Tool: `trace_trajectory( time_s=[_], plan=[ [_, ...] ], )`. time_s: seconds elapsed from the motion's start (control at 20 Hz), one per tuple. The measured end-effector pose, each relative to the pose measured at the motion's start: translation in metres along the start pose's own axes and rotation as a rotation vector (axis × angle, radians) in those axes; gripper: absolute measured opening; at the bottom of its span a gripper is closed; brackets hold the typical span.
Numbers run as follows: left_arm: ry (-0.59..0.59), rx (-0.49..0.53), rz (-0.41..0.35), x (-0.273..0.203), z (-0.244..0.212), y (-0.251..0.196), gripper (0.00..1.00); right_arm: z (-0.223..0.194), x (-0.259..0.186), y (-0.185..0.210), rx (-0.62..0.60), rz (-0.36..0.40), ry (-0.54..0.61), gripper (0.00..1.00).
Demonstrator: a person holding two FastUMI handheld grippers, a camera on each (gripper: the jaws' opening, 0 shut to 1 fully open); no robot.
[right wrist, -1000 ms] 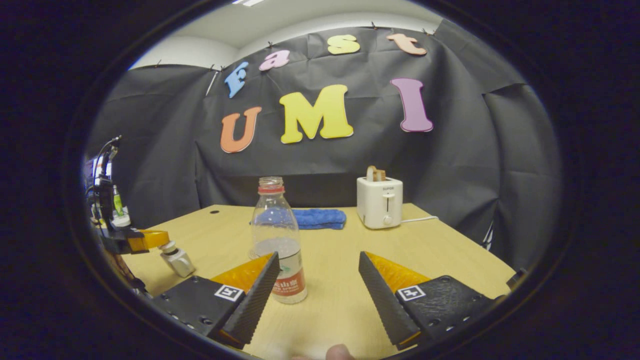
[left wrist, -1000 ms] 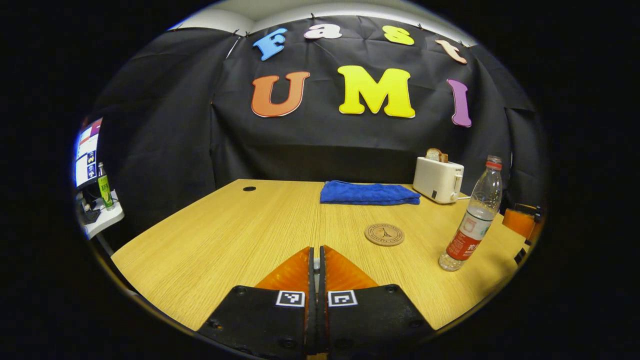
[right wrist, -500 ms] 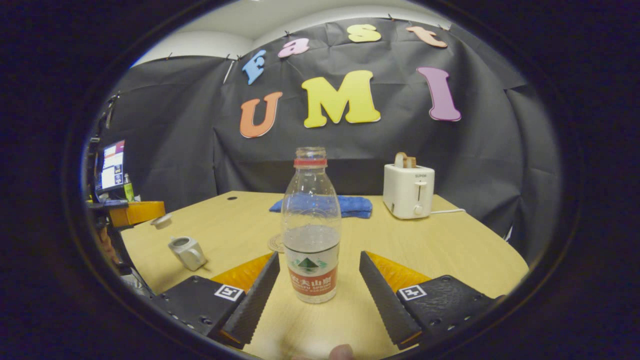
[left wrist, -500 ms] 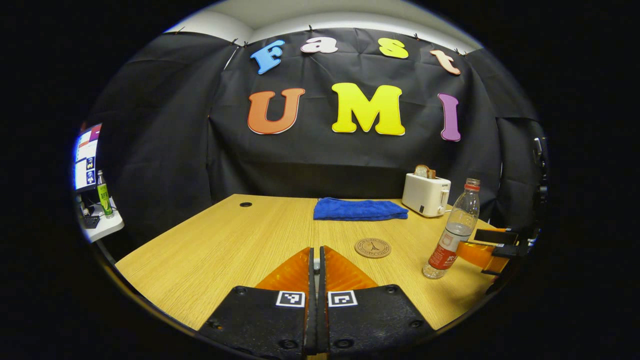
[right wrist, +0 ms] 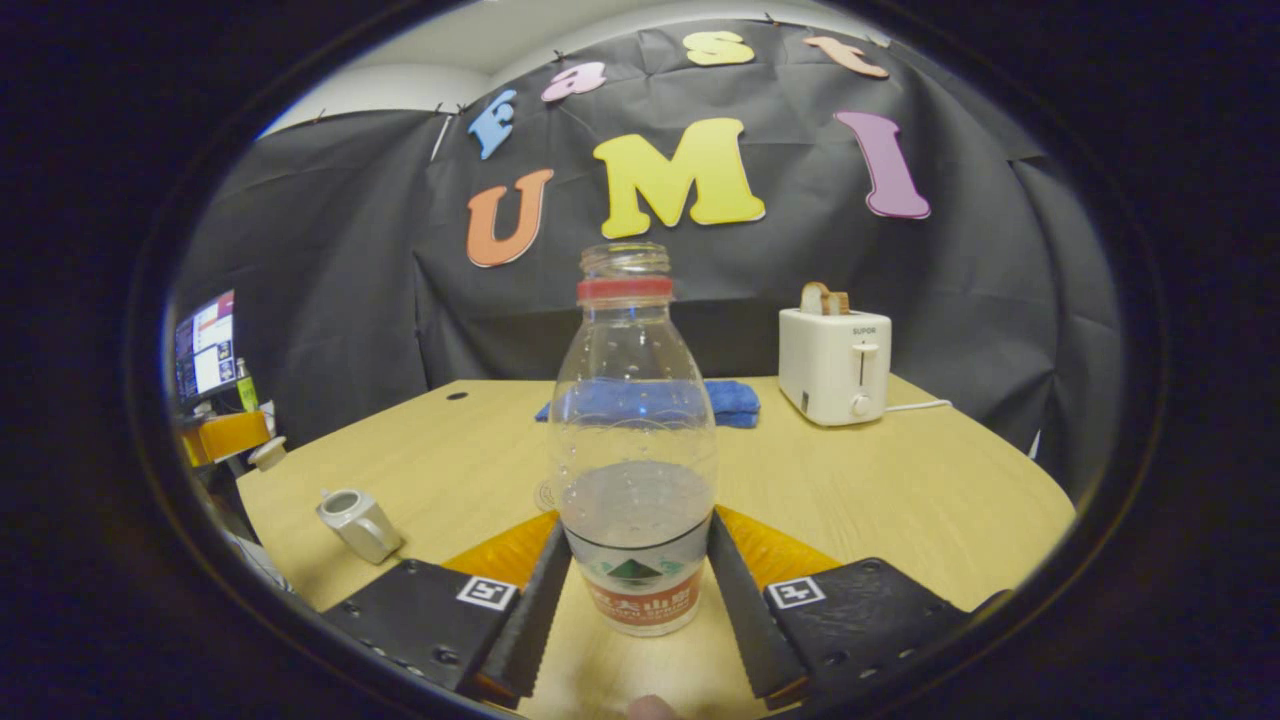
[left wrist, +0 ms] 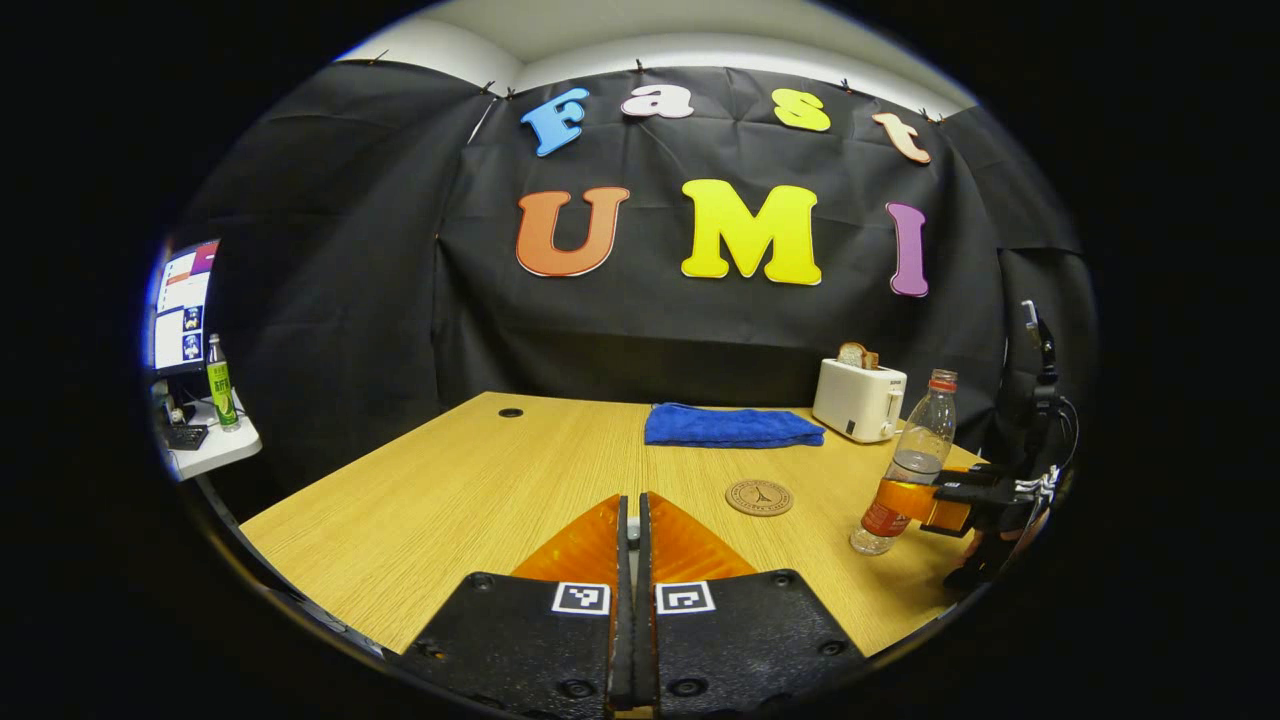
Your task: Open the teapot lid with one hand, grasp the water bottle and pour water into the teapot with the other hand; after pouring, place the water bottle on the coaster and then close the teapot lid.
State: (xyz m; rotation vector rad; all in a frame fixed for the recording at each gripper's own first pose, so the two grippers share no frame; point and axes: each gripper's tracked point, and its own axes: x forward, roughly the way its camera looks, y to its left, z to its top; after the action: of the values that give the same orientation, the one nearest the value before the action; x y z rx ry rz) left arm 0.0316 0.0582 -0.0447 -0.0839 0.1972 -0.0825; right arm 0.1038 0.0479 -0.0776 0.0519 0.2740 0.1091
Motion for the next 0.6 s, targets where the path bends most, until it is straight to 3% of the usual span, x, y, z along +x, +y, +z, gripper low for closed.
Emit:
trace_trajectory(
  time_s=[0.2, 0.4, 0.6],
  plan=[
    [0.0, -0.01, -0.01, 0.0, -0.003, 0.002, 0.03, 0.017, -0.003, 0.008, -0.241, -0.013, -0.011, 0.7],
    [-0.006, -0.017, -0.014, -0.002, -0.004, 0.007, 0.03, 0.038, 0.002, 0.024, -0.531, -0.026, -0.035, 0.7],
    [-0.012, -0.022, 0.015, -0.006, -0.006, 0.025, 0.02, 0.032, 0.016, 0.052, -0.833, -0.006, -0.011, 0.7]
  ],
)
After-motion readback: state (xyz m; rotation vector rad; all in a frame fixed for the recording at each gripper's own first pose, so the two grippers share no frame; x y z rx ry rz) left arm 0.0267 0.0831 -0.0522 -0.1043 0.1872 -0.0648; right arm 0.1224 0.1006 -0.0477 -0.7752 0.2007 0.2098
